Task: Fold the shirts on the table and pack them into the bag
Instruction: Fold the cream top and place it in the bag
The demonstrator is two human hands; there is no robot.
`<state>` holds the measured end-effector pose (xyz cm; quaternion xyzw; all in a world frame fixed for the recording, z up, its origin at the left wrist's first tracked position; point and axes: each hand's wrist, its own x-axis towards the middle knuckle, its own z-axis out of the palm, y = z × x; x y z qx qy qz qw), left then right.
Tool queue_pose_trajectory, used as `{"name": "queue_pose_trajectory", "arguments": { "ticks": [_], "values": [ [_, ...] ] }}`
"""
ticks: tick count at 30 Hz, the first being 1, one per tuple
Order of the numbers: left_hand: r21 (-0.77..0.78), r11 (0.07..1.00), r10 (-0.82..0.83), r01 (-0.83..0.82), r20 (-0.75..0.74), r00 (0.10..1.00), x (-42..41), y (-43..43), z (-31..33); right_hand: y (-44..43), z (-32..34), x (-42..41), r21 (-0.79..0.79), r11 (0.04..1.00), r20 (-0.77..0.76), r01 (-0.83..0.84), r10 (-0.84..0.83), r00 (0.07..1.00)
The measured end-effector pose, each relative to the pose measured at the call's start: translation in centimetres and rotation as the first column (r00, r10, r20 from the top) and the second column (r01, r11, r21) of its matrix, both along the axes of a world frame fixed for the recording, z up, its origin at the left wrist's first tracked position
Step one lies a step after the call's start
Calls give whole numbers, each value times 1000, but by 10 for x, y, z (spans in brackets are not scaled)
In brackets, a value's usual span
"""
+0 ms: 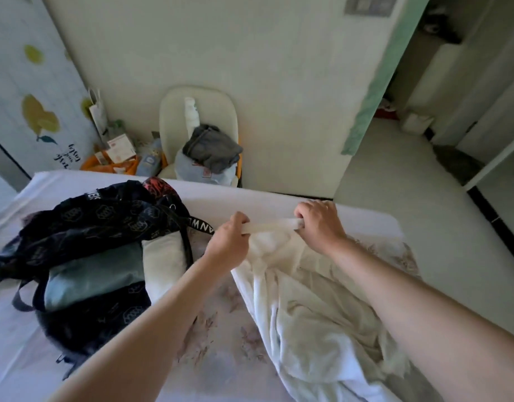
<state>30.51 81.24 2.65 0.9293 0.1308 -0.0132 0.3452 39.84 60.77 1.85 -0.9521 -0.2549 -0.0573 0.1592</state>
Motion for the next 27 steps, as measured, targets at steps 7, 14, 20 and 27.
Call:
{"name": "queue_pose_trajectory", "arguments": {
  "ticks": [7, 14, 20, 27],
  "values": [
    [364, 901, -326, 237, 207, 923, 29, 12, 126, -31, 132, -14, 300, 939, -215, 167, -103, 971],
    [530, 825, -385, 196, 272, 882, 15, 24, 223, -50, 232, -57, 210, 945, -91, 251, -237, 967],
    [151, 985, -138, 82, 403, 905, -11, 33, 287, -57, 301, -108, 489, 791, -146, 369, -343, 928],
    [410, 900, -314, 146, 379, 871, -62, 35, 363, -70, 356, -171, 674, 639, -243, 370, -280, 929]
  ]
}}
